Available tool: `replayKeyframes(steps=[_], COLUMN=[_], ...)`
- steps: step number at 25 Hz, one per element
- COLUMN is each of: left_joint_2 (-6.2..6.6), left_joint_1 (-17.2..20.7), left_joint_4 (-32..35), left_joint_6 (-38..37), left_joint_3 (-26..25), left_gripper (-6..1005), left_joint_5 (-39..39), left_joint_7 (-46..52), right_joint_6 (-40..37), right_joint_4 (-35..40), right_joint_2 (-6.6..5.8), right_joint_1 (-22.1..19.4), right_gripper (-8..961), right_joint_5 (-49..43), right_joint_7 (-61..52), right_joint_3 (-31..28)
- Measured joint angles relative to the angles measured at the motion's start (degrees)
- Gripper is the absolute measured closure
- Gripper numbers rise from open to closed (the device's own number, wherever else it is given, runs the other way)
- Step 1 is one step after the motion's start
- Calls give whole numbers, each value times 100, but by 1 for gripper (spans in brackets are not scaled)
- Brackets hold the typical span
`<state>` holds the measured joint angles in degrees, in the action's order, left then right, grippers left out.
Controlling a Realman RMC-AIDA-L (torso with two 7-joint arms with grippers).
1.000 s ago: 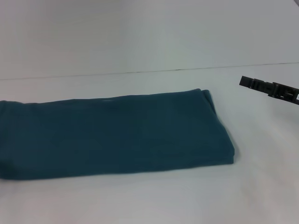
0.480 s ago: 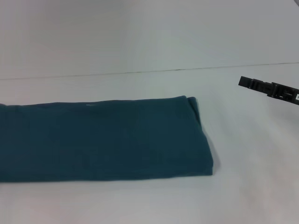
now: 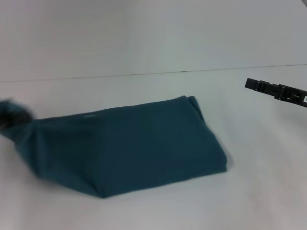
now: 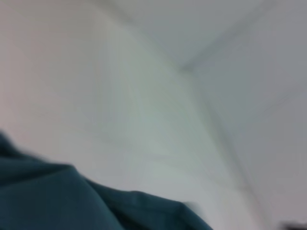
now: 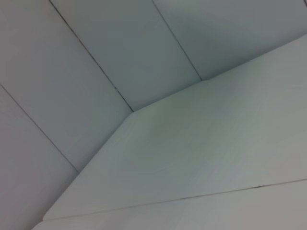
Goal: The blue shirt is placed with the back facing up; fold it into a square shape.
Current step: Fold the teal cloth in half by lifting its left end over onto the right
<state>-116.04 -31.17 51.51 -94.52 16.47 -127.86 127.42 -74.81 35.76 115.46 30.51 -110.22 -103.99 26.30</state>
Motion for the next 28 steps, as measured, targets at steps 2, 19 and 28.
replayKeyframes(steps=[2,19,28], left_joint_2=[-183,-860,-866], left_joint_1=[-204,-2254,-2540], left_joint_4=[-35,-3421,-5146], left_joint_6=[-103,2454,3006], left_joint_3=[327,2715,2484], left_gripper=[968,968,967], left_joint_5=[547,3402,4401], left_joint_7=[-1,-1963,-3551], right_joint_6=[1,-37,-11], right_joint_4=[0,40,40], right_joint_2=[-11,-99,-78], right_joint_1=[-1,52,61], right_gripper=[236,235,235], right_joint_5=[0,-26,-35], right_joint_7=[43,345,420], right_joint_3=[-4,42,222])
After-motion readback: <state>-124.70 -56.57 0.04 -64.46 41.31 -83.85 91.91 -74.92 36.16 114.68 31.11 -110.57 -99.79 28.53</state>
